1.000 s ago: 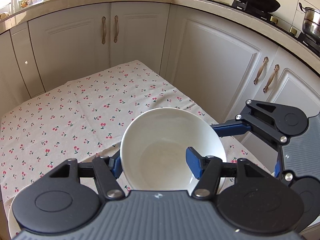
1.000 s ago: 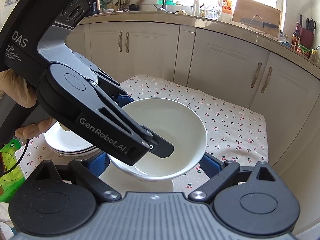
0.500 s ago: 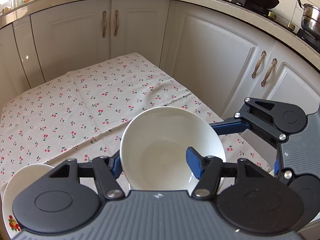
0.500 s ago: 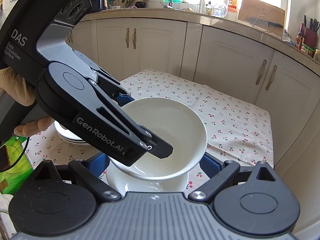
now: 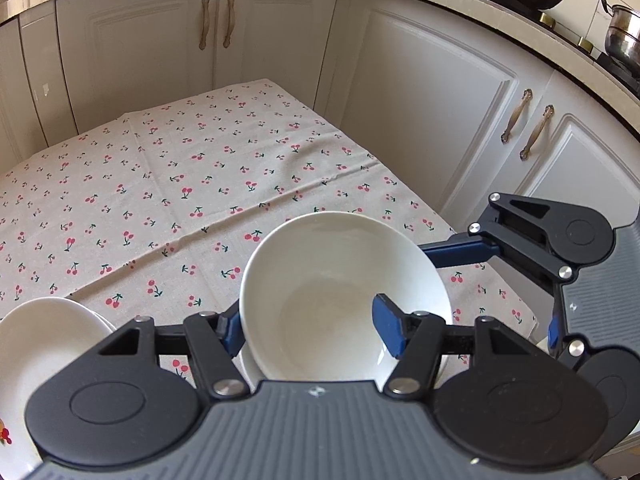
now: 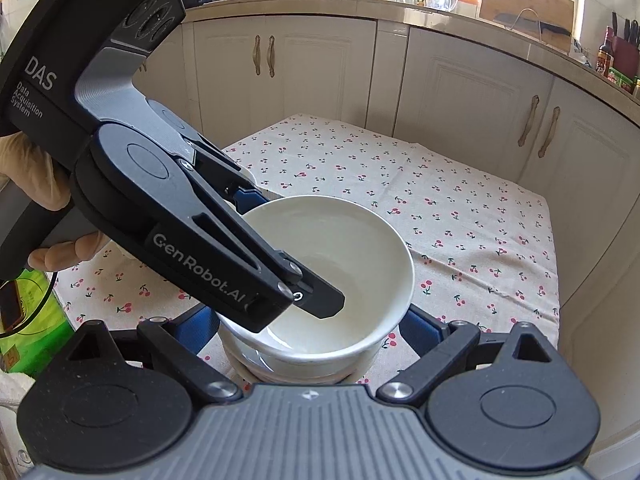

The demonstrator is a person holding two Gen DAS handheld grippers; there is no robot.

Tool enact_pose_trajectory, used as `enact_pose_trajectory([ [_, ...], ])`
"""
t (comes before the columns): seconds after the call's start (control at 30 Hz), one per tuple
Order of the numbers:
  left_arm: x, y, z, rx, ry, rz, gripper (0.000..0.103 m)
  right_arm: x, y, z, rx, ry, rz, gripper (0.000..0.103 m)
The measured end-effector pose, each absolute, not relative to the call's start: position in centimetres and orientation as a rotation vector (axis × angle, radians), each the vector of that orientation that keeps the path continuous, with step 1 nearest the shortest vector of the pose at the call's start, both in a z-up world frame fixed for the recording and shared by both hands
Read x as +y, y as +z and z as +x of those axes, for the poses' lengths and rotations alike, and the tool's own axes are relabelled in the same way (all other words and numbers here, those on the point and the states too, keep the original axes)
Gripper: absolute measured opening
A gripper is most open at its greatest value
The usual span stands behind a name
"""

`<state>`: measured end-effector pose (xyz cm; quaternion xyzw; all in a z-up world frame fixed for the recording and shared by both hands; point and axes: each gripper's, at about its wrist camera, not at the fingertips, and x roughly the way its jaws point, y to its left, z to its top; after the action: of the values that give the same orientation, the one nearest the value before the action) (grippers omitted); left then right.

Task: Organize plates and bowls
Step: 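Lower the floral bowl into the nested bowls with the left gripper, then open the left gripper and withdraw from the bowl stack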

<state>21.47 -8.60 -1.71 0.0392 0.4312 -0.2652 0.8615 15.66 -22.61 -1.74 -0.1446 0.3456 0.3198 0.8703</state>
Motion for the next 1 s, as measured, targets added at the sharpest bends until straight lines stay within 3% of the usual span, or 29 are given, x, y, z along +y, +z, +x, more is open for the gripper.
enact_pose_trajectory([
  [0.67,-8.2,-2.3,21.5,0.921,-0.566,0.063,0.063,-22.5,-2.4,15.9,0.754,0.674,-0.295,0.098],
  [0.8,-8.2,-2.3,21.4,0.913,-0.582,0.059,0.074,-22.5,-2.6,16.0,0.763,0.671,-0.299,0.098],
  [0.9,-8.0,-2.2,21.2,0.901,-0.589,0.072,0.075,-22.6,-2.7,15.9,0.769,0.677,-0.292,0.099],
  [1.0,-7.5,-1.7,20.9,0.864,-0.588,0.082,0.086,-22.8,-2.4,15.5,0.74,0.689,-0.289,0.103],
])
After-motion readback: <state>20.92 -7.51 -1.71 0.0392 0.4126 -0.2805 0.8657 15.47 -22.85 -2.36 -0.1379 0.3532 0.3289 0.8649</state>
